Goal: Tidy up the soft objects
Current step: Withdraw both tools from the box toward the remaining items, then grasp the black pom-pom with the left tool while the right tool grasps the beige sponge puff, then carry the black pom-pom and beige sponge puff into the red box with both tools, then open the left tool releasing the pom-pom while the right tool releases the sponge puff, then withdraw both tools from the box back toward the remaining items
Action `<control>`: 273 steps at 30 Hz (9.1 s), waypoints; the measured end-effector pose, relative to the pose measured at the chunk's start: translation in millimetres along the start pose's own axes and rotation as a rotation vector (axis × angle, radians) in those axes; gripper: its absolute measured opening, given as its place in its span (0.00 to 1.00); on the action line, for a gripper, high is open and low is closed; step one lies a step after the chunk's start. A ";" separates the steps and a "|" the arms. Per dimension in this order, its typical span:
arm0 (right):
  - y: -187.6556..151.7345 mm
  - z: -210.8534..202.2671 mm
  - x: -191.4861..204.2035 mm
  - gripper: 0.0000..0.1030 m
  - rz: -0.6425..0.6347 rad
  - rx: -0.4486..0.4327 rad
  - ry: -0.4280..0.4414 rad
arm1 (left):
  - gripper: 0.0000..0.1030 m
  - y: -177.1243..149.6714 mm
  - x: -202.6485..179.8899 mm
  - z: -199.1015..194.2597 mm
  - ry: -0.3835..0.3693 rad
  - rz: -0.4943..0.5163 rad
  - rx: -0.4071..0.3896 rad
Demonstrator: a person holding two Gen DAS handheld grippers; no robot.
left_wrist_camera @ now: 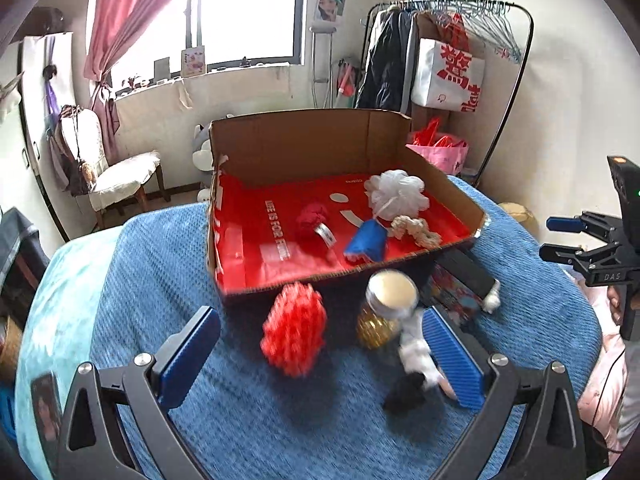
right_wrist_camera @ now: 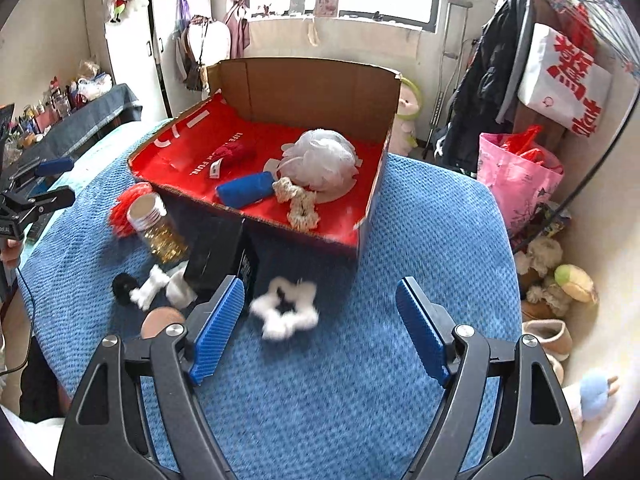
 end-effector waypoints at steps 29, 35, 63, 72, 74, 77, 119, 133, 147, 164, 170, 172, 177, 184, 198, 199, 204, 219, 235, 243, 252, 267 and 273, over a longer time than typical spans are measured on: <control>-99.9 -44.6 84.0 0.82 0.086 -0.181 0.036 | 1.00 -101.7 -71.1 -43.2 -0.006 -0.068 -0.103; -110.2 -27.3 90.1 0.84 0.145 -0.191 0.008 | 1.00 -111.3 -72.5 -26.2 0.038 -0.077 -0.109; -98.3 19.0 93.9 0.84 0.121 -0.065 0.113 | 0.97 -107.4 -58.4 16.9 0.029 -0.018 0.002; -76.8 45.7 109.5 0.84 -0.019 0.012 0.231 | 0.78 -95.5 -48.5 43.6 -0.087 0.022 0.120; -74.3 53.2 116.7 0.84 -0.061 0.029 0.237 | 0.73 -94.8 -50.2 50.1 -0.092 0.045 0.133; -72.0 63.8 124.8 0.73 -0.105 0.047 0.243 | 0.59 -93.4 -52.5 59.9 -0.110 0.067 0.142; 1.2 39.8 146.3 0.45 -0.505 0.007 0.007 | 0.29 -8.5 -11.1 66.9 -0.028 0.165 0.160; 42.1 62.6 132.3 0.45 -0.561 0.045 -0.014 | 0.29 29.8 -3.4 85.1 -0.069 0.167 0.173; 100.0 108.7 96.6 0.45 -0.331 0.102 0.218 | 0.29 59.1 16.4 121.6 -0.113 0.064 0.215; 143.7 204.8 84.2 0.45 -0.327 0.338 0.207 | 0.29 75.3 40.0 193.4 -0.009 0.071 0.402; 146.0 221.7 87.0 0.45 -0.340 0.366 0.198 | 0.29 73.0 46.1 209.8 0.003 0.056 0.441; 146.8 227.3 87.6 0.45 -0.340 0.377 0.203 | 0.29 72.6 47.1 214.0 0.006 0.049 0.446; 148.2 236.6 84.7 0.46 -0.332 0.389 0.200 | 0.30 73.9 48.1 219.2 -0.005 0.043 0.446; 146.3 242.4 82.7 0.47 -0.339 0.401 0.202 | 0.32 74.6 50.4 220.3 -0.003 0.052 0.450; 145.1 252.6 98.6 0.50 -0.374 0.405 0.174 | 0.51 73.2 32.2 222.2 0.005 0.078 0.433; 144.3 251.3 101.0 0.50 -0.377 0.405 0.171 | 0.51 73.7 31.9 221.4 0.003 0.074 0.431; 145.9 249.1 105.9 0.53 -0.385 0.401 0.158 | 0.54 75.1 30.6 214.5 0.001 0.072 0.420; 150.1 216.2 111.8 0.59 -0.368 0.351 0.140 | 0.72 78.6 29.5 176.7 0.005 0.066 0.347; 148.7 94.2 61.8 0.69 -0.226 0.152 0.120 | 0.94 77.5 20.5 84.3 -0.020 0.013 0.165; 122.4 29.1 48.9 0.75 -0.149 0.037 0.098 | 1.00 64.4 5.0 35.7 -0.024 -0.002 0.065; 77.5 -35.2 48.0 0.82 -0.103 -0.088 0.059 | 1.00 38.7 -18.3 -18.9 -0.036 -0.026 -0.059; -27.6 -90.8 79.1 0.94 -0.005 -0.290 -0.027 | 1.00 -39.5 -65.5 -64.5 -0.023 -0.041 -0.231; -60.9 -81.2 81.1 0.94 0.080 -0.308 -0.060 | 1.00 -68.0 -76.6 -60.2 0.023 -0.044 -0.270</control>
Point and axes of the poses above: each gripper's, at about its wrist camera, not at the fingertips, and z roughly the way its jaws point, x to its left, y to its top, the point moved 2 cm from there along z, roughly the way its jaws point, and after that the axes turned 4 degrees about -z, right-handed, at the moved point
